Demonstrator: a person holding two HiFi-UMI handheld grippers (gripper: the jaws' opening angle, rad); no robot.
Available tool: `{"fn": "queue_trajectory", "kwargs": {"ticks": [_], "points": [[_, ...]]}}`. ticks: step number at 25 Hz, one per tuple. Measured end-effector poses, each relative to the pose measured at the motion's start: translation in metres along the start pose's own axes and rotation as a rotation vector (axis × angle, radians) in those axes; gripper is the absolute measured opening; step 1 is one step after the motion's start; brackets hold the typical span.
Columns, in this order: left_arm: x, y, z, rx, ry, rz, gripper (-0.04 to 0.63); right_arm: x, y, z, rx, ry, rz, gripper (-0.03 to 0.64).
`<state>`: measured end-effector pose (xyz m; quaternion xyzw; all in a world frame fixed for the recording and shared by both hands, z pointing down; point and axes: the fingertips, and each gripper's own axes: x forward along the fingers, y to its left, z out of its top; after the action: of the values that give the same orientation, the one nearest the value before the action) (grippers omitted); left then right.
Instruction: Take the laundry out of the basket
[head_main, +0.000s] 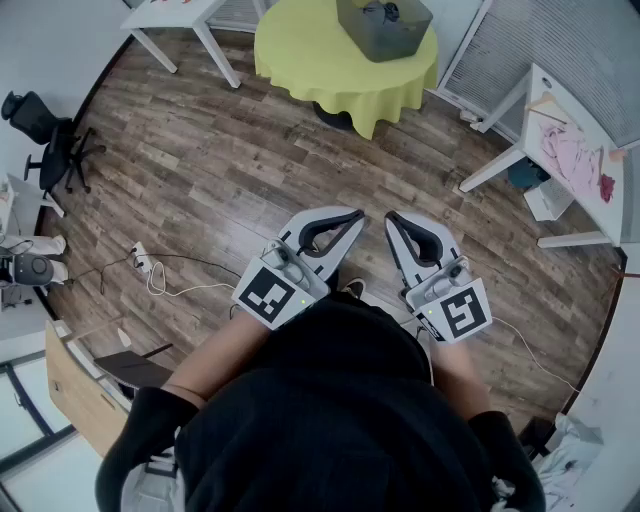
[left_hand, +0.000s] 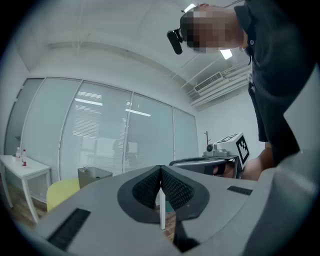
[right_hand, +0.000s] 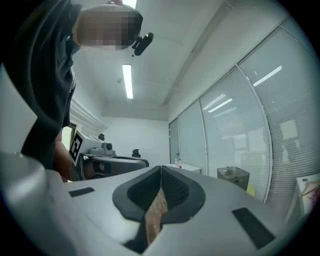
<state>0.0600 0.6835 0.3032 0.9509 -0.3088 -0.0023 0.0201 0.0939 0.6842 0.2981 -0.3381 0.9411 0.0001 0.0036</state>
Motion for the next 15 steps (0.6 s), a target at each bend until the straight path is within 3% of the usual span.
{"fn": "queue_trajectory", "kwargs": {"ticks": [15], "points": [[-0.013,-0.009,-0.010,-0.007,0.016,0.006,0.009,-0.005,0.009,-0.006,0.026,0.001,-0.007,0.025]]}}
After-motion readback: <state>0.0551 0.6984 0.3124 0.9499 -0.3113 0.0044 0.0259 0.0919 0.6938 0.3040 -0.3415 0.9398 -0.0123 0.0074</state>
